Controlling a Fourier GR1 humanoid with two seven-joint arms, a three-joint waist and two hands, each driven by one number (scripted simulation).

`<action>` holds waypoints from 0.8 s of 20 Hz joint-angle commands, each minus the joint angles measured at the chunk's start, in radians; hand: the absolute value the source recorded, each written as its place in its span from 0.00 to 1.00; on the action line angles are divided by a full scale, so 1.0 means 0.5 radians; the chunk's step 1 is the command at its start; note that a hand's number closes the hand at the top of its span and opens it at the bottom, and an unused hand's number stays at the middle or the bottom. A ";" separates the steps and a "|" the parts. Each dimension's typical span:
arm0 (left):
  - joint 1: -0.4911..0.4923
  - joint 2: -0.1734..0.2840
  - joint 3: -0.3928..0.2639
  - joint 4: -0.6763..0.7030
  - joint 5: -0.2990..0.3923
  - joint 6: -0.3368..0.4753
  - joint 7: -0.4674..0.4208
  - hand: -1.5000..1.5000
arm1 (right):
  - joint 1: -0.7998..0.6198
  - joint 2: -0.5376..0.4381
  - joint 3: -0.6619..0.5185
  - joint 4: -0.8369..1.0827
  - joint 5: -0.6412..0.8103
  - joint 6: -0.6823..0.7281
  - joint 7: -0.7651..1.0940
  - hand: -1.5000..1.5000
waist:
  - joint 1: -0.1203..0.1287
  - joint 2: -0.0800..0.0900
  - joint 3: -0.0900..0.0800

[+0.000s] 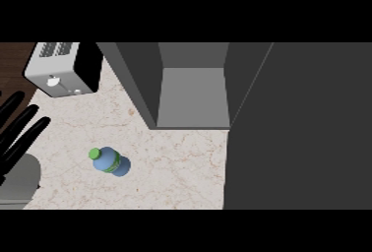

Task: Pick up the bottled water, place it into the cabinet and close the cabinet

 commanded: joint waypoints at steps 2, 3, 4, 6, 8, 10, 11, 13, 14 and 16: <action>0.013 0.038 0.096 -0.473 0.212 0.118 0.181 0.00 | 0.046 0.005 -0.028 -0.300 -0.234 -0.040 0.165 0.00 | 0.027 -0.003 0.000; 0.076 0.024 0.079 -0.455 0.181 0.080 0.176 0.00 | 0.063 -0.016 -0.082 -0.319 -0.283 -0.011 0.148 0.00 | 0.018 -0.001 0.000; 0.046 0.022 0.129 -0.391 0.176 0.079 0.139 0.00 | 0.140 0.003 -0.035 -0.374 -0.262 0.006 0.148 0.00 | 0.002 0.000 -0.001; 0.088 0.032 0.206 -0.376 0.233 0.048 0.162 0.00 | 0.211 0.053 -0.014 -0.360 -0.206 0.018 0.056 0.00 | 0.001 -0.002 -0.001; 0.060 0.036 0.209 -0.386 0.172 0.080 0.158 0.00 | 0.150 -0.007 -0.091 -0.406 -0.335 -0.001 0.168 0.00 | 0.007 -0.004 -0.001; 0.101 0.008 0.211 -0.357 0.124 0.038 0.112 0.00 | 0.117 0.002 -0.085 -0.401 -0.293 -0.019 0.187 0.00 | 0.007 0.004 -0.002; 0.043 0.033 0.291 -0.215 0.139 -0.010 0.044 0.00 | 0.237 0.005 -0.117 -0.372 -0.320 0.066 0.086 0.00 | -0.019 0.006 -0.001; 0.092 0.034 0.312 -0.222 0.064 0.021 0.039 0.00 | 0.206 -0.044 -0.173 -0.432 -0.409 0.066 0.162 0.00 | -0.013 0.006 -0.001; 0.090 0.067 0.355 -0.173 0.114 -0.028 0.043 0.00 | 0.210 -0.002 -0.146 -0.397 -0.380 0.061 0.124 0.00 | -0.012 0.009 -0.001; 0.137 0.058 0.410 -0.174 0.159 -0.054 0.039 0.00 | 0.218 -0.036 -0.211 -0.423 -0.418 0.075 0.139 0.00 | -0.009 0.007 -0.002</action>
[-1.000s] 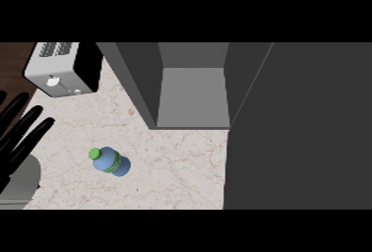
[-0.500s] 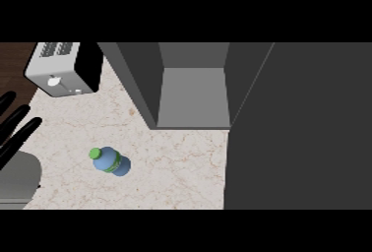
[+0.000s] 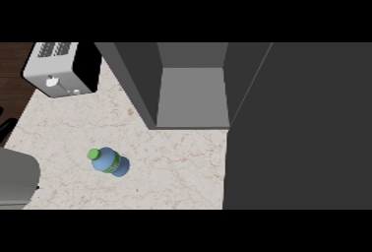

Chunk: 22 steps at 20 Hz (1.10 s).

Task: Pick up the bottled water, place it into the cabinet and close the cabinet

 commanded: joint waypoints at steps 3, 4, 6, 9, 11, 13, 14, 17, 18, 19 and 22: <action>0.216 -0.030 0.093 -0.042 0.084 -0.260 -0.108 0.00 | 0.219 0.008 -0.068 -0.392 -0.387 0.059 0.103 0.00 | -0.013 0.005 -0.001; 0.266 -0.085 0.060 -0.034 0.035 -0.308 -0.169 0.00 | 0.210 0.019 -0.021 -0.405 -0.328 0.059 0.107 0.00 | -0.010 0.007 -0.002; 0.360 -0.148 0.017 -0.021 -0.019 -0.394 -0.236 0.00 | 0.230 0.015 -0.126 -0.377 -0.436 0.081 0.057 0.00 | -0.018 0.005 -0.001; 0.454 -0.159 0.021 0.194 -0.034 -0.609 -0.332 0.00 | 0.182 -0.026 -0.183 -0.381 -0.441 0.071 0.089 0.00 | -0.016 0.011 -0.003; 0.407 -0.158 0.022 0.287 -0.143 -0.623 -0.404 0.00 | 0.330 0.048 -0.108 -0.352 -0.403 0.165 -0.044 0.00 | -0.047 0.010 -0.001; 0.353 -0.162 0.019 0.487 -0.182 -0.724 -0.519 0.00 | 0.356 0.024 -0.090 -0.426 -0.427 0.165 0.025 0.00 | -0.067 0.013 -0.004; 0.441 -0.152 0.070 0.471 -0.122 -0.813 -0.547 0.00 | 0.375 0.008 -0.131 -0.404 -0.457 0.212 -0.035 0.00 | -0.047 0.008 -0.003; 0.335 -0.151 0.011 0.678 -0.351 -0.895 -0.729 0.00 | 0.445 0.015 -0.110 -0.417 -0.459 0.231 -0.046 0.00 | -0.071 0.012 -0.003; 0.355 -0.096 0.088 0.785 -0.295 -0.994 -0.783 0.00 | 0.453 0.019 -0.162 -0.304 -0.473 0.305 -0.192 0.00 | -0.066 0.010 -0.002; 0.292 -0.163 0.008 0.864 -0.413 -0.986 -0.870 0.00 | 0.449 0.009 -0.117 -0.446 -0.455 0.226 -0.052 0.00 | -0.082 0.017 -0.006; 0.232 -0.225 -0.069 0.942 -0.563 -0.939 -0.943 0.00 | 0.453 -0.031 -0.184 -0.374 -0.505 0.295 -0.112 0.00 | -0.062 0.017 -0.002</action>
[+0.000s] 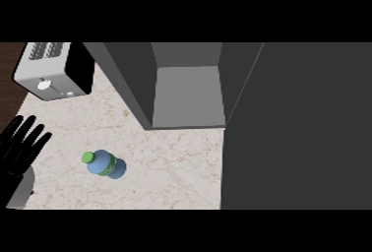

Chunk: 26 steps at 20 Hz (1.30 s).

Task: Pick up the bottled water, place it into the cabinet and close the cabinet

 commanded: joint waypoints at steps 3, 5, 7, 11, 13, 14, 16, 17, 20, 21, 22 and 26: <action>-0.141 0.003 0.001 0.467 -0.187 -0.125 -0.287 0.00 | 0.081 -0.017 -0.035 -0.341 -0.375 -0.006 0.146 0.00 | 0.007 0.007 -0.001; -0.182 -0.032 -0.012 0.565 -0.322 -0.082 -0.397 0.00 | 0.234 0.055 -0.027 -0.307 -0.316 0.061 0.014 0.00 | -0.009 0.003 0.001; -0.078 -0.040 -0.022 0.541 -0.339 -0.115 -0.428 0.00 | 0.253 -0.042 -0.199 -0.322 -0.457 0.115 -0.009 0.00 | 0.011 -0.001 0.002; -0.269 -0.023 -0.034 0.826 -0.428 -0.076 -0.518 0.00 | 0.208 0.047 -0.024 -0.356 -0.352 0.023 0.069 0.00 | 0.020 0.005 0.000; -0.213 -0.053 -0.068 0.944 -0.555 -0.104 -0.680 0.00 | 0.303 0.021 -0.069 -0.465 -0.428 0.052 0.033 0.00 | -0.010 0.003 -0.002; -0.172 -0.113 -0.104 1.004 -0.577 -0.113 -0.741 0.00 | 0.340 0.000 -0.105 -0.340 -0.418 0.162 -0.076 0.00 | 0.001 0.000 0.000; -0.243 -0.056 -0.054 1.161 -0.579 -0.122 -0.781 0.00 | 0.307 -0.051 -0.119 -0.421 -0.521 0.097 0.027 0.00 | -0.005 0.006 -0.002; -0.317 -0.031 -0.055 1.213 -0.568 -0.133 -0.771 0.00 | 0.366 0.005 -0.060 -0.474 -0.440 0.067 0.035 0.00 | -0.008 0.004 -0.002; -0.370 -0.085 -0.104 1.399 -0.718 -0.063 -0.932 0.00 | 0.359 -0.054 -0.129 -0.389 -0.485 0.126 -0.033 0.00 | -0.006 0.006 -0.001; -0.288 -0.067 -0.081 1.393 -0.679 -0.123 -0.963 0.00 | 0.354 -0.062 -0.121 -0.427 -0.508 0.117 -0.023 0.00 | 0.008 0.004 -0.001; -0.336 -0.043 -0.070 1.554 -0.725 -0.138 -1.069 0.00 | 0.349 -0.055 -0.131 -0.375 -0.471 0.139 -0.081 0.00 | -0.002 0.007 -0.002; -0.447 0.002 -0.049 1.748 -0.805 -0.077 -1.193 0.00 | 0.470 -0.022 -0.049 -0.443 -0.453 0.126 -0.056 0.00 | -0.003 0.007 -0.002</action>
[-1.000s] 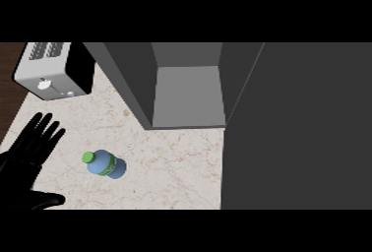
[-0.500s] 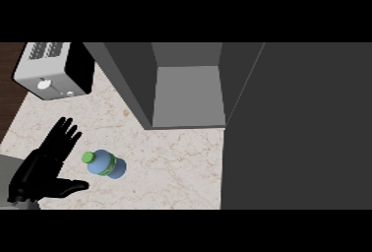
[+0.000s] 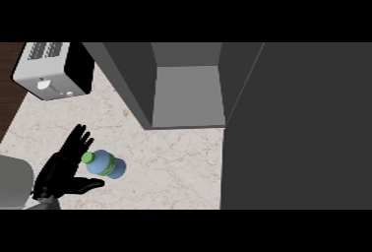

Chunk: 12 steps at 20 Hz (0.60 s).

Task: Pick up the bottled water, place it into the cabinet and close the cabinet

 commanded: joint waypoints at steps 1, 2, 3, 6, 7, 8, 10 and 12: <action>-0.077 -0.066 -0.029 0.263 -0.123 0.089 -0.221 0.00 | 0.184 -0.001 -0.037 -0.411 -0.317 -0.010 0.129 0.00 | 0.001 0.000 0.001; -0.089 -0.015 0.027 0.326 -0.073 0.051 -0.230 0.00 | 0.222 -0.013 -0.050 -0.414 -0.335 0.038 0.084 0.00 | -0.001 -0.002 0.001; -0.111 -0.006 0.061 0.415 -0.062 0.049 -0.293 0.00 | 0.250 -0.035 -0.103 -0.398 -0.396 0.054 0.049 0.00 | -0.015 0.000 -0.001; -0.171 -0.084 0.031 0.525 -0.047 0.031 -0.387 0.00 | 0.164 -0.071 -0.127 -0.353 -0.389 0.010 0.084 0.00 | 0.017 0.002 0.001; -0.078 -0.074 0.021 0.456 -0.003 -0.066 -0.356 0.00 | 0.246 0.007 -0.052 -0.453 -0.345 -0.029 0.085 0.00 | 0.020 -0.003 0.001; -0.056 -0.045 0.066 0.607 0.053 -0.197 -0.461 0.00 | 0.239 -0.057 -0.083 -0.421 -0.393 0.003 0.078 0.00 | 0.009 0.002 -0.003; -0.195 -0.009 0.099 0.688 0.104 -0.227 -0.422 0.00 | 0.273 -0.015 -0.051 -0.455 -0.325 -0.002 0.042 0.00 | 0.006 0.000 -0.001; -0.228 0.037 0.091 0.824 0.096 -0.354 -0.528 0.00 | 0.237 -0.026 -0.064 -0.397 -0.304 -0.013 0.024 0.00 | 0.013 0.003 -0.001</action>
